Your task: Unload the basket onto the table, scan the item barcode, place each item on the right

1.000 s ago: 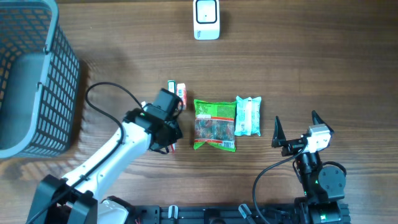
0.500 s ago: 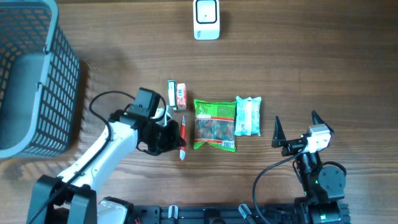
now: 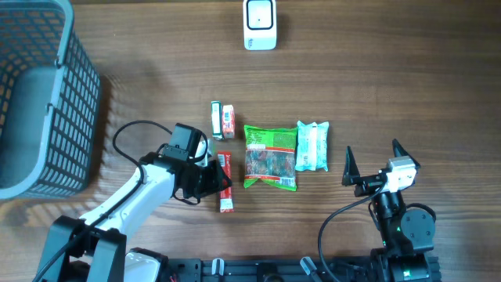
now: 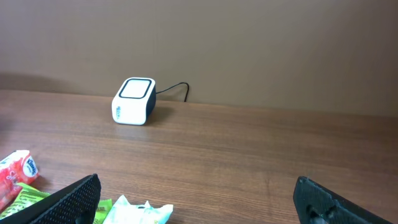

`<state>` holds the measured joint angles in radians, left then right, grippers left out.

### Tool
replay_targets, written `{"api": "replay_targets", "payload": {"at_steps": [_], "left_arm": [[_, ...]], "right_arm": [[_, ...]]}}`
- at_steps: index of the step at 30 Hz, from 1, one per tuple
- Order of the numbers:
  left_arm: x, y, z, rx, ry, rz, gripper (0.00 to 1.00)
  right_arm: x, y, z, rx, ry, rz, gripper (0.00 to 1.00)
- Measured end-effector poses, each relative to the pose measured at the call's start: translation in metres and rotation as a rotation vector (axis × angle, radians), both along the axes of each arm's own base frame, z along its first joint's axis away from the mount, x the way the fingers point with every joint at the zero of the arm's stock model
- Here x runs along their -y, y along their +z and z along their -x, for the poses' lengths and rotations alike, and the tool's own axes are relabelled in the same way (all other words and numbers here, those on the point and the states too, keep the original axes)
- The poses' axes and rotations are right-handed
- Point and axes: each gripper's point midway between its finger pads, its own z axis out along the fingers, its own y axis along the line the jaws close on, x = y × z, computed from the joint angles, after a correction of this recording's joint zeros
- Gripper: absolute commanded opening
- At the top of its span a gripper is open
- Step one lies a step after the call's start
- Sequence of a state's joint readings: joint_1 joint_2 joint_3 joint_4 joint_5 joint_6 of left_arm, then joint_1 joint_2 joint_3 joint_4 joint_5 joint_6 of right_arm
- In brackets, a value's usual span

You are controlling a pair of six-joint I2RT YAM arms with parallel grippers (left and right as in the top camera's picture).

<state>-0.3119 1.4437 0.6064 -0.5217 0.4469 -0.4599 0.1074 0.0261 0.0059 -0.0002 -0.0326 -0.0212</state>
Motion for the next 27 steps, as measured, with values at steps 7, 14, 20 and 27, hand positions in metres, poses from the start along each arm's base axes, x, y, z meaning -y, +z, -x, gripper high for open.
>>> {"api": "replay_targets", "payload": {"at_steps": [7,14,20,27], "left_arm": [[-0.016,-0.007,-0.002,0.015,0.018,-0.099,0.42],[-0.032,0.013,-0.003,-0.043,0.027,-0.214,0.55],[-0.04,0.066,-0.064,0.187,0.083,-0.299,0.77],[-0.051,0.077,-0.091,0.315,0.132,-0.361,1.0]], "right_arm": [[0.0,0.0,0.0,0.0,0.0,0.0,1.0],[0.0,0.0,0.0,0.0,0.0,0.0,1.0],[0.0,0.0,0.0,0.0,0.0,0.0,1.0],[0.0,0.0,0.0,0.0,0.0,0.0,1.0]]}}
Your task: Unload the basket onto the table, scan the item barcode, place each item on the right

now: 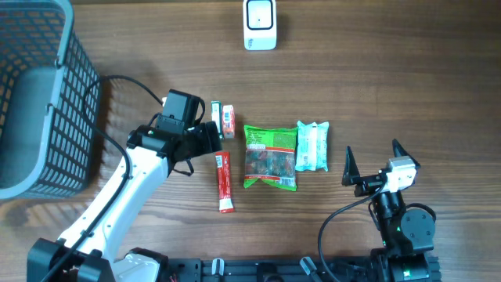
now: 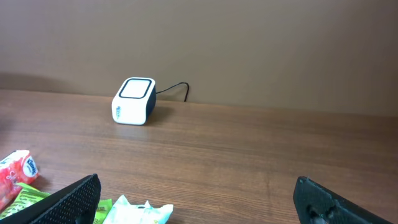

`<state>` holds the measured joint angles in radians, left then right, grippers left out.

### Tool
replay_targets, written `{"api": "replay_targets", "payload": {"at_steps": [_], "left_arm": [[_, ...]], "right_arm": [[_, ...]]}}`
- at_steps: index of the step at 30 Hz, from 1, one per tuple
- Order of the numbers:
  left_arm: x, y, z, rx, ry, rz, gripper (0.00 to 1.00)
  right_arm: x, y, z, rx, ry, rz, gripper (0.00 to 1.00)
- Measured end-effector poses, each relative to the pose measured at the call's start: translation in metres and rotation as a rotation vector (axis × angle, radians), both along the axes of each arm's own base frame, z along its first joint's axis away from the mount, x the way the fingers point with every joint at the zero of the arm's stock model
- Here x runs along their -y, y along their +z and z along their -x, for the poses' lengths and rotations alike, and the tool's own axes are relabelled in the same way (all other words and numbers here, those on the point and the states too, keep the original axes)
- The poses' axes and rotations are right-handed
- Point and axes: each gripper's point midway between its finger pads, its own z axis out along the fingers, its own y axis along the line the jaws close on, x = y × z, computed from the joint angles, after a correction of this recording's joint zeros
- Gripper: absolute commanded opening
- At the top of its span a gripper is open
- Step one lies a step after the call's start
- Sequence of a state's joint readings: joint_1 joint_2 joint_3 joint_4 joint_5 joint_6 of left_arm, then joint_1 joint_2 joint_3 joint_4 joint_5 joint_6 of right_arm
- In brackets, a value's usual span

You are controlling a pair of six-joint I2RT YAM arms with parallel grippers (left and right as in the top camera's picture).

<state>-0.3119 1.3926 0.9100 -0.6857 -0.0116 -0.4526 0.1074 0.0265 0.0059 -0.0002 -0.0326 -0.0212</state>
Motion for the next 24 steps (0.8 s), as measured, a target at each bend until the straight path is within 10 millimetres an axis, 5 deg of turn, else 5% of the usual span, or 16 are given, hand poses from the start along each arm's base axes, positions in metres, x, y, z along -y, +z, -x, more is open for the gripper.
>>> {"api": "replay_targets", "payload": {"at_steps": [6,7,9,10,11,17,21,22,24], "left_arm": [[-0.003,0.001,-0.002,0.011,0.009,-0.017,1.0],[-0.003,0.001,-0.002,0.011,0.01,-0.017,0.81],[-0.004,0.001,-0.003,0.013,0.012,-0.022,0.17],[-0.005,0.001,-0.003,0.013,0.015,-0.023,0.04],[-0.006,0.001,-0.003,0.012,0.018,-0.024,0.04],[-0.026,0.01,-0.011,0.024,0.07,-0.048,0.06],[-0.052,0.011,-0.016,0.025,0.142,-0.062,0.28],[-0.057,0.011,-0.017,0.027,0.159,-0.064,0.42],[-0.065,0.011,-0.017,0.024,0.179,-0.07,0.98]], "right_arm": [[0.001,0.0,0.0,0.0,-0.004,0.0,1.0],[0.001,0.0,0.0,0.0,-0.008,0.0,1.0],[0.0,0.0,0.0,0.0,0.0,0.0,1.0],[-0.003,0.0,0.0,0.0,0.015,0.0,1.0],[-0.005,0.0,0.001,0.0,0.028,-0.001,1.0],[-0.02,-0.004,0.004,-0.038,0.118,-0.092,1.0],[-0.025,-0.001,0.01,-0.14,0.141,-0.126,1.0],[-0.025,0.01,0.011,-0.147,0.143,-0.128,1.0],[-0.026,0.041,0.011,-0.148,0.149,-0.131,1.0]]}}
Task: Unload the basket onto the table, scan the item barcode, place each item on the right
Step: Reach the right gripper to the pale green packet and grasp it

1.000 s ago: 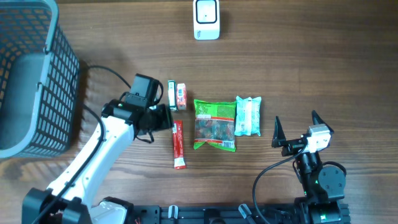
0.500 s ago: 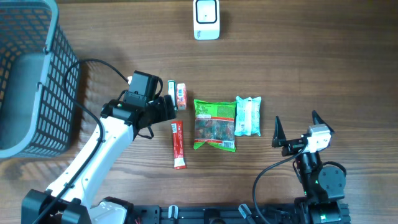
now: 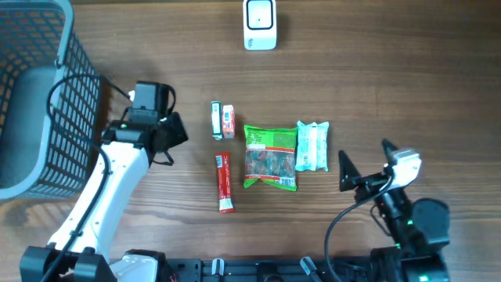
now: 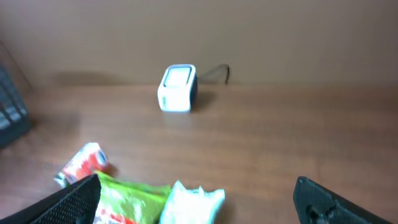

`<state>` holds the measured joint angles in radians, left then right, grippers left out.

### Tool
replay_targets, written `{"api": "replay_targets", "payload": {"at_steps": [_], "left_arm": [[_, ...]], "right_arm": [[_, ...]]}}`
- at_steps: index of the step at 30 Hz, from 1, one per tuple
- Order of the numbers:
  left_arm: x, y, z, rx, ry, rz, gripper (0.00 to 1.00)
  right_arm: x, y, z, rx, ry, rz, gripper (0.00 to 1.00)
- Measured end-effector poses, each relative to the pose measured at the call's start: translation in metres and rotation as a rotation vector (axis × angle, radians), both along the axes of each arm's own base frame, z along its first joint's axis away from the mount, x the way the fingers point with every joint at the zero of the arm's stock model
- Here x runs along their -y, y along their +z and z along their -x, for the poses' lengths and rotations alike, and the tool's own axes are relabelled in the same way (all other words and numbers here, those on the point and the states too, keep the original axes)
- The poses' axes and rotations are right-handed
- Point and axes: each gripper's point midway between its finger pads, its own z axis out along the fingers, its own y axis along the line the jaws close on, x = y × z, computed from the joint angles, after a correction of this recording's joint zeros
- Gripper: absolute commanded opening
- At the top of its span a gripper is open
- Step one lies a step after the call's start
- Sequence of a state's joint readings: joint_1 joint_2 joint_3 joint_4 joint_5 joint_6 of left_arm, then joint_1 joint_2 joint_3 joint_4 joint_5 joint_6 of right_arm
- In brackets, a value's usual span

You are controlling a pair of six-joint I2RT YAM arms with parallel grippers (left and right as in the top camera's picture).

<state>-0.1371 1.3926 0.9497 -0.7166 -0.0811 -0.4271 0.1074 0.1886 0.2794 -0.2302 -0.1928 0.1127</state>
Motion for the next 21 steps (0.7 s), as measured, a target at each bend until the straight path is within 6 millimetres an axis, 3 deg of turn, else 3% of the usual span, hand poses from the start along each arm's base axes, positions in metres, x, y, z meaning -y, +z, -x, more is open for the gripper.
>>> {"api": "replay_targets", "payload": {"at_steps": [3,8,11,12,14,15,16,19,21], "left_arm": [[-0.003,-0.001,0.002,-0.011,0.008,-0.003,1.0],[-0.004,-0.004,0.011,-0.049,0.009,-0.008,1.0],[-0.004,-0.004,0.011,-0.051,0.008,-0.008,1.0],[-0.004,-0.004,0.011,-0.052,0.009,-0.008,1.0],[-0.004,-0.004,0.011,-0.051,0.009,-0.008,1.0],[-0.004,-0.004,0.011,-0.051,0.009,-0.007,1.0],[-0.004,-0.004,0.011,-0.051,0.009,-0.007,1.0],[-0.004,-0.004,0.011,-0.051,0.009,-0.007,1.0],[-0.004,-0.004,0.011,-0.051,0.009,-0.007,1.0]], "right_arm": [[-0.003,0.037,0.0,-0.073,0.016,0.002,1.0],[-0.005,0.053,0.001,-0.438,0.046,0.083,1.0],[-0.01,0.077,-0.012,-0.533,0.074,0.092,1.0],[-0.014,0.088,-0.018,-0.543,0.092,0.088,0.94],[-0.022,0.106,-0.029,-0.528,0.132,0.072,0.71],[-0.026,0.11,-0.031,-0.524,0.153,0.067,0.64],[-0.03,0.106,-0.029,-0.551,0.179,0.063,0.57],[-0.033,0.088,-0.023,-0.655,0.2,0.054,0.62],[-0.033,0.064,-0.021,-0.779,0.208,0.058,0.62]]}}
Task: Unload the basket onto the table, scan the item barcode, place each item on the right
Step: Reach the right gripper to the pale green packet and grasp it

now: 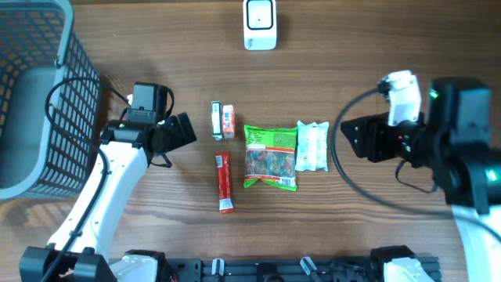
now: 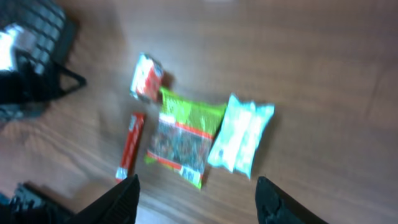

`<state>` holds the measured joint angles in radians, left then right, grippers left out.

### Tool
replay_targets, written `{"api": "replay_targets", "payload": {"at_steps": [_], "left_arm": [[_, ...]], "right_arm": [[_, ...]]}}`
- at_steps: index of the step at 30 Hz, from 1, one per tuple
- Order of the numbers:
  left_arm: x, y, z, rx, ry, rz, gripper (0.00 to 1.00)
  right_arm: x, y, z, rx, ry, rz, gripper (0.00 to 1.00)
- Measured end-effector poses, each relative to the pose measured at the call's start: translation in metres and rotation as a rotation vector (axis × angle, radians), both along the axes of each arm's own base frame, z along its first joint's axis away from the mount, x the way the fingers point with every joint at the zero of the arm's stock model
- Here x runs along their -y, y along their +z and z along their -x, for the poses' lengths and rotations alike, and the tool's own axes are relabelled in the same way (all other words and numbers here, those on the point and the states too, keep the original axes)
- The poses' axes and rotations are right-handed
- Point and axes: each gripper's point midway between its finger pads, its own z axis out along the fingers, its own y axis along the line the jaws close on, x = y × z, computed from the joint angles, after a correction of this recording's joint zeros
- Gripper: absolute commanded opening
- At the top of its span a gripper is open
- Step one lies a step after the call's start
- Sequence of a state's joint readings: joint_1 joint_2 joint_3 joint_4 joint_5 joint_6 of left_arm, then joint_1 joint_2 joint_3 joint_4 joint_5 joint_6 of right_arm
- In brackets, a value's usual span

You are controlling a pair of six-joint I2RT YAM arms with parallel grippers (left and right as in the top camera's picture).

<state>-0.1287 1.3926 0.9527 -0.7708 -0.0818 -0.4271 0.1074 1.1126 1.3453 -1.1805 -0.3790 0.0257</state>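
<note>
The white barcode scanner (image 1: 259, 23) stands at the far middle of the table. Four items lie in the centre: a small red-and-white packet (image 1: 222, 120), a red stick pack (image 1: 225, 182), a green snack bag (image 1: 270, 157) and a white-green tissue pack (image 1: 311, 146). My left gripper (image 1: 183, 131) is just left of the small packet, open and holding nothing. My right gripper (image 1: 348, 139) hovers high, right of the tissue pack, open wide. From the right wrist I see the bag (image 2: 185, 135), tissue pack (image 2: 241, 134) and stick (image 2: 130, 144) beyond my empty gripper (image 2: 198, 186).
A grey mesh basket (image 1: 35, 94) fills the far left corner. The left arm's cable loops beside it. The scanner's cord runs off the far edge. Bare wood lies between the items and the scanner.
My right arm has risen from the near right edge to beside the tissue pack, its camera now looking down on the items. The left gripper shifted slightly right. No item moved.
My left gripper was down beside the red stick pack, then up by the small packet, then further left near the basket, always empty. The right arm rested at the front right, then began to turn, and is now raised over the items.
</note>
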Motion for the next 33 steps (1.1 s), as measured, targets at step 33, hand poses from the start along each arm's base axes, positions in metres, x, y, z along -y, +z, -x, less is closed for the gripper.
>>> {"api": "replay_targets", "payload": {"at_steps": [33], "left_arm": [[0.0,0.0,0.0,0.0,0.0,0.0,1.0]], "right_arm": [[-0.007,-0.241,-0.048,-0.456,0.08,0.062,0.51]]}}
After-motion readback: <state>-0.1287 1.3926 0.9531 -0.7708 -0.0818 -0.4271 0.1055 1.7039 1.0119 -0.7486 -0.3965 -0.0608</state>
